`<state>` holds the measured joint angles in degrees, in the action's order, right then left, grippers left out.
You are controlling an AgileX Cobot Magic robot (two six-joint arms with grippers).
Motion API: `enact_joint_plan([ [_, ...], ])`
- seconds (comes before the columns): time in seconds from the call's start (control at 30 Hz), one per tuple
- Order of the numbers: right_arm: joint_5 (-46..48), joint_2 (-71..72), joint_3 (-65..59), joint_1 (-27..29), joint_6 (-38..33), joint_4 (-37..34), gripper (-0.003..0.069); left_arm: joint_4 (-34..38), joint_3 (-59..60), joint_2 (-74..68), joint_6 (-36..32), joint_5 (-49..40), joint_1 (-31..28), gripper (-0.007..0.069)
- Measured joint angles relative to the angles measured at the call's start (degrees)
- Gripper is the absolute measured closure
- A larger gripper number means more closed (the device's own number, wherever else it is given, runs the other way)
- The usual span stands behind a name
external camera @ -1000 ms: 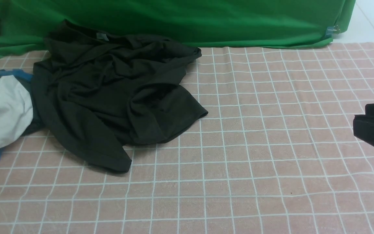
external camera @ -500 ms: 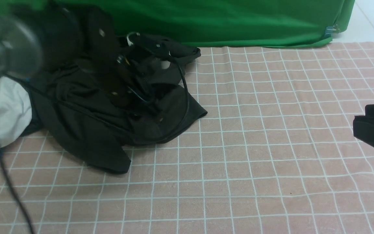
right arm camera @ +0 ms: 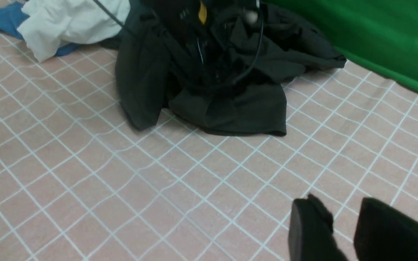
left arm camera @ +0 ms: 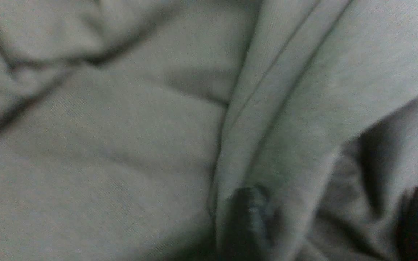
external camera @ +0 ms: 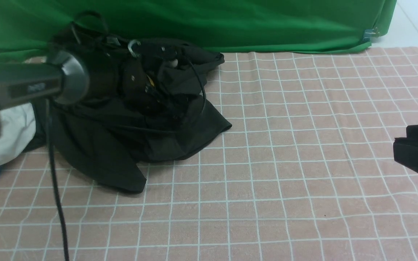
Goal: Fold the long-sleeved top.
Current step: Spread the long sleeves with your arms and place them on the tabletop
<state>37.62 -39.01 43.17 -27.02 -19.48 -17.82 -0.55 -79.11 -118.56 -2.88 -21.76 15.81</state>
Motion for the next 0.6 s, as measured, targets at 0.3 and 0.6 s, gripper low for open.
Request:
enact_joint_plan([
  [0.3, -0.5, 0.0, 0.0, 0.0, 2.4, 0.2, 0.0439, 0.6, -1.5, 5.0, -9.1, -11.0, 2.2, 0.0607],
  [0.6, 3.5, -9.0, 6.9, 0.0, 5.1, 0.9, 0.0435, 1.7, -2.2, 28.7, -14.8, -33.3, 10.2, 0.0608],
])
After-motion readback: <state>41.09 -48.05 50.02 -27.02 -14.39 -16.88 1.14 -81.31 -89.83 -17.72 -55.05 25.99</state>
